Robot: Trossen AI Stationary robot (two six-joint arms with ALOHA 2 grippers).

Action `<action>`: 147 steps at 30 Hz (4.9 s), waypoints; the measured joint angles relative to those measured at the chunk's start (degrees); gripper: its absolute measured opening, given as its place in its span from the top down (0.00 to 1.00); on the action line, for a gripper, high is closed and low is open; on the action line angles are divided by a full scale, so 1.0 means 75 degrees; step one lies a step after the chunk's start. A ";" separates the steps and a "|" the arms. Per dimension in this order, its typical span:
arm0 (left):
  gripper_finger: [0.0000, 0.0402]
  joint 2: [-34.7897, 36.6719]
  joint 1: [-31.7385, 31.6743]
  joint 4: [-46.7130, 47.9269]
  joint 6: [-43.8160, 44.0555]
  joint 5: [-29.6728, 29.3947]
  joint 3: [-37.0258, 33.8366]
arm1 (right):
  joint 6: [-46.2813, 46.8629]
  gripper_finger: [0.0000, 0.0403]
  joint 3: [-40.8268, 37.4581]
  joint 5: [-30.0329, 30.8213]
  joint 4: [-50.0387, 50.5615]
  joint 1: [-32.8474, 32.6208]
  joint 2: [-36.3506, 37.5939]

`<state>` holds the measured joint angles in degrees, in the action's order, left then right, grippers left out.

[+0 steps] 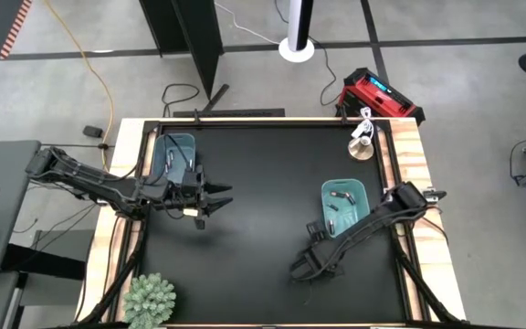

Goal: Sort batteries
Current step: Put the brown battery into the green bin

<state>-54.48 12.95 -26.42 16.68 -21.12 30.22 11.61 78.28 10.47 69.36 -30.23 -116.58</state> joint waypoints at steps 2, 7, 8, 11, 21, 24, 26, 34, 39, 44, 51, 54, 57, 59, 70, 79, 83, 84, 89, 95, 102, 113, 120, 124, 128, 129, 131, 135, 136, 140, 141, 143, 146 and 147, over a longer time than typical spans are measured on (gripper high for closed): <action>0.54 -0.0002 0.0000 0.0001 -0.0037 0.0000 0.0000 | -0.0134 0.47 0.0012 -0.0032 -0.0009 0.0053 -0.0059; 0.54 0.0000 0.0000 0.0008 -0.0057 -0.0001 0.0000 | -0.0337 0.55 0.0017 -0.0216 -0.0081 0.0101 -0.0099; 0.54 0.0000 0.0000 0.0013 -0.0070 0.0000 0.0000 | -0.0389 0.58 0.0014 -0.0249 -0.0132 0.0101 -0.0099; 0.54 -0.0001 0.0000 0.0010 -0.0084 0.0000 0.0000 | -0.0518 0.64 0.0012 -0.0397 -0.0210 0.0093 -0.0104; 0.54 -0.0001 0.0000 0.0007 -0.0087 -0.0001 0.0000 | -0.0640 0.81 -0.0009 -0.0633 -0.0543 0.0096 -0.0108; 0.54 0.0000 0.0000 0.0010 -0.0087 0.0002 0.0000 | -0.0634 0.86 -0.0009 -0.0633 -0.0597 0.0094 -0.0108; 0.54 0.0000 0.0000 0.0010 -0.0087 -0.0001 0.0000 | -0.0603 0.89 -0.0009 -0.0633 -0.0616 0.0093 -0.0105; 0.54 0.0000 0.0000 0.0004 -0.0087 0.0002 0.0000 | -0.0677 0.99 0.0295 -0.0525 -0.0895 0.0099 -0.0084; 0.54 0.0000 0.0000 0.0001 -0.0083 0.0000 0.0000 | -0.1048 1.00 0.0736 -0.0311 -0.0945 0.0118 -0.0110; 0.54 0.0000 0.0000 -0.0005 -0.0072 0.0084 0.0000 | -0.1192 1.00 0.0947 0.0030 -0.1238 0.0199 0.0270; 0.54 0.0000 0.0003 -0.0019 -0.0061 0.0189 0.0000 | -0.1342 1.00 0.0927 0.0433 -0.1866 0.0379 0.1293; 0.54 0.0000 0.0003 -0.0013 -0.0017 0.0188 0.0003 | -0.1301 1.00 0.0730 0.0465 -0.1849 0.0473 0.1704; 0.54 0.0000 0.0003 -0.0007 -0.0005 0.0186 0.0003 | -0.0800 1.00 0.0359 0.0392 -0.1516 0.0509 0.1978; 0.54 0.0000 0.0000 -0.0005 0.0003 0.0188 0.0003 | -0.0300 1.00 0.0021 0.0013 -0.1439 0.0452 0.2089; 0.54 0.0000 0.0000 0.0005 -0.0047 0.0186 0.0003 | 0.3004 0.58 -0.0769 -0.0412 -0.1625 -0.1388 0.2128; 0.54 0.0000 0.0003 0.0004 0.0032 0.0183 0.0003 | 0.7597 0.46 -0.1613 -0.0660 -0.1869 -0.3137 0.2154; 0.54 0.0000 0.0003 0.0001 0.0021 0.0183 0.0003 | 0.9263 0.46 -0.2386 -0.0530 -0.2019 -0.3418 0.2154; 0.54 0.0000 0.0003 0.0001 0.0018 0.0183 0.0003 | 0.9550 0.46 -0.2555 -0.0461 -0.2103 -0.3430 0.2154; 0.54 0.0000 0.0003 0.0001 0.0012 0.0182 0.0003 | 0.9848 0.45 -0.3148 -0.0272 -0.2847 -0.3324 0.2248; 0.54 0.0003 0.0003 0.0002 -0.0092 0.0181 0.0003 | 0.9624 0.46 -0.3518 -0.0278 -0.3321 -0.3137 0.2616; 0.54 0.0003 0.0003 0.0010 -0.0140 0.0180 0.0003 | 0.9871 0.52 -0.3942 -0.0185 -0.3997 -0.3068 0.2821; 0.54 0.0003 0.0006 0.0021 -0.0201 0.0180 0.0003 | 1.0140 0.49 -0.3710 0.0249 -0.4389 -0.2916 0.3443; 0.54 0.0003 0.0006 0.0074 -0.0224 0.0180 0.0003 | 0.9926 0.42 -0.3707 0.0084 -0.4818 -0.2363 0.3279; 0.54 0.0003 0.0006 0.0233 -0.0213 0.0180 0.0003 | 0.8902 0.41 -0.3626 0.0049 -0.5947 -0.1942 0.2961; 0.54 0.0006 0.0008 0.0987 -0.0095 0.0359 0.0003 | 0.7159 0.41 -0.2940 0.0065 -0.6277 -0.1476 0.2313; 0.54 0.0006 0.0027 0.1243 -0.0056 0.0381 0.0003 | 0.6676 0.41 -0.2702 0.0075 -0.6186 -0.1386 0.2136; 0.54 0.0000 0.0075 0.1572 0.0081 0.0370 0.0003 | 0.5618 0.41 -0.2207 0.0063 -0.5858 -0.1220 0.1778; 0.54 0.0003 0.0205 0.1616 0.0191 0.0315 0.0003 | 0.3218 0.41 -0.1149 0.0059 -0.4887 -0.1019 0.1236; 0.54 0.0003 0.0246 0.1612 0.0197 0.0313 0.0003 | 0.2632 0.41 -0.0894 0.0066 -0.4637 -0.0962 0.1136; 0.54 0.0003 0.0374 0.1608 0.0337 0.0314 0.0003 | 0.0702 0.41 -0.0001 0.0194 -0.3830 -0.0721 0.0842; 0.54 0.0003 0.0402 0.1604 0.0340 0.0312 0.0003 | 0.0151 0.41 0.0155 0.0244 -0.3750 -0.0662 0.0773; 0.54 0.0003 0.0437 0.1594 0.0353 0.0308 0.0003 | -0.0967 0.41 0.0394 0.0258 -0.3764 -0.0510 0.0638; 0.54 0.0003 0.0437 0.1586 0.0394 0.0305 0.0003 | -0.2241 0.41 0.0636 0.0261 -0.3719 -0.0207 0.0280; 0.54 0.0003 0.0437 0.1586 0.0397 0.0306 0.0003 | -0.2600 0.41 0.0706 0.0261 -0.3707 -0.0095 0.0139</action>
<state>-54.46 16.23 -14.52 19.66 -18.82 30.24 -7.89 83.57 12.43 41.56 -30.95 -115.53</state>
